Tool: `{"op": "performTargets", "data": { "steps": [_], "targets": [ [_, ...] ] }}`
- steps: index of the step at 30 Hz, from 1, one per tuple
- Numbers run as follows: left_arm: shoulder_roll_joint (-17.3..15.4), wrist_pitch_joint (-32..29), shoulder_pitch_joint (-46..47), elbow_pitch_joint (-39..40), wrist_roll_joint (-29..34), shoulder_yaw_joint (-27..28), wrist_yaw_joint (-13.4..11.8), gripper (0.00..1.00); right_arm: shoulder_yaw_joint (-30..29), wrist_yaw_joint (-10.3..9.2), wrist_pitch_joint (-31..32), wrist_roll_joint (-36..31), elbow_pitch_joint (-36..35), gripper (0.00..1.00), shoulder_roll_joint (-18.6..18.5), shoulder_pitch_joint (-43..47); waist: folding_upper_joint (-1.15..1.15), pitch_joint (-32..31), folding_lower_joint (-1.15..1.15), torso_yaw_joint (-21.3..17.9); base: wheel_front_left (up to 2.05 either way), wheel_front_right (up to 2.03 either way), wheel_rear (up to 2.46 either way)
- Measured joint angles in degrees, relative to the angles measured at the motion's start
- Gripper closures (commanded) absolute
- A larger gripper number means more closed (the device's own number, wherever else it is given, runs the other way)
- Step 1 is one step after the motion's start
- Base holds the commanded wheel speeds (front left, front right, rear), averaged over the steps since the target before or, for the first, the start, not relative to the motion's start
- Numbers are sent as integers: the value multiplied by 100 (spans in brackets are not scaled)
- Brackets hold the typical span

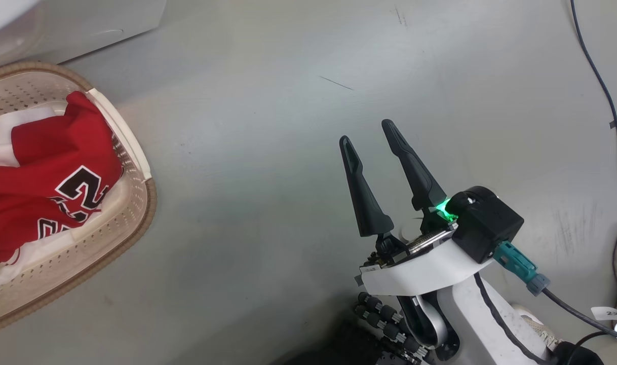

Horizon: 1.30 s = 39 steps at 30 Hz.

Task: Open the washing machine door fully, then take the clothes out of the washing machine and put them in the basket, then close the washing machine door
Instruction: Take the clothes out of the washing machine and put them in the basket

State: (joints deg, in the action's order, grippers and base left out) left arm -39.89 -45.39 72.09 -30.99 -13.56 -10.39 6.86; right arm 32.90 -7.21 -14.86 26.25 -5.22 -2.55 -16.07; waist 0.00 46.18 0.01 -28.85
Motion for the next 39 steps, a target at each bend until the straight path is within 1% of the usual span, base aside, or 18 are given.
{"op": "performTargets", "data": {
  "steps": [2, 3, 4, 5, 6, 7, 13, 15, 21, 24, 27, 31, 39],
  "targets": [
    [-23, -83, 48, -22, 91, -31, 0, 0, 12, 0, 0, 2, 0, 0, 1, -12, 0, 6, 0, 4, 0, 0, 0],
    [-25, -96, 73, -25, 104, -43, -1, 27, 13, 0, 0, 2, 0, 0, 1, -26, 0, 10, 0, 7, 0, 0, 0],
    [-29, -98, 88, -27, 109, -58, -1, 50, 13, 0, 0, 2, 1, 0, 1, -42, 0, 13, 0, 10, 0, 0, 0],
    [-33, -133, 97, -36, 133, -83, -1, 67, 12, 0, 0, 2, 3, 0, 1, -60, 0, 16, 0, 14, 0, 0, 0],
    [-33, -154, 101, -47, 168, -97, -1, 88, 10, 0, 0, 2, 8, 0, 1, -82, 0, 19, 0, 19, 0, 0, 0],
    [-33, -154, 105, -52, 177, -107, -1, 100, 5, 0, 0, 3, 8, 0, 1, -104, 0, 21, 0, 23, 0, 0, 0],
    [-14, -205, 153, -25, 216, -182, -1, 100, -75, 0, 0, 3, 20, 0, 1, -118, 0, 28, 0, 54, 0, 0, 0],
    [23, -94, 162, -4, 216, -225, -1, 100, -144, 0, 0, 3, 37, 0, 3, -131, 0, 23, 0, 78, 0, 0, 0],
    [302, 331, 162, 92, 177, -233, -1, 100, -314, 0, 0, -26, 88, 0, 1, -180, 0, -28, -1, 211, 0, 0, 0],
    [432, 594, 158, 143, 56, -124, -18, 100, -398, 0, 0, -105, 113, 0, 2, -224, 0, -65, 0, 301, 0, 0, 0],
    [611, 929, 126, 191, -102, -5, -88, 100, -455, 0, 0, -167, 160, 0, 0, -225, 0, -110, -1, 403, 0, 0, 0],
    [766, 1482, -60, 288, -247, 158, -178, 100, -522, 0, 0, -248, 205, 0, -1, -225, 0, -188, 0, 546, 0, 0, 0],
    [1234, 2737, -734, 520, -575, 488, -377, 100, -713, 0, 0, -556, 378, 0, -3, -225, 0, -412, 0, 857, 0, 0, 0]
  ]
}}
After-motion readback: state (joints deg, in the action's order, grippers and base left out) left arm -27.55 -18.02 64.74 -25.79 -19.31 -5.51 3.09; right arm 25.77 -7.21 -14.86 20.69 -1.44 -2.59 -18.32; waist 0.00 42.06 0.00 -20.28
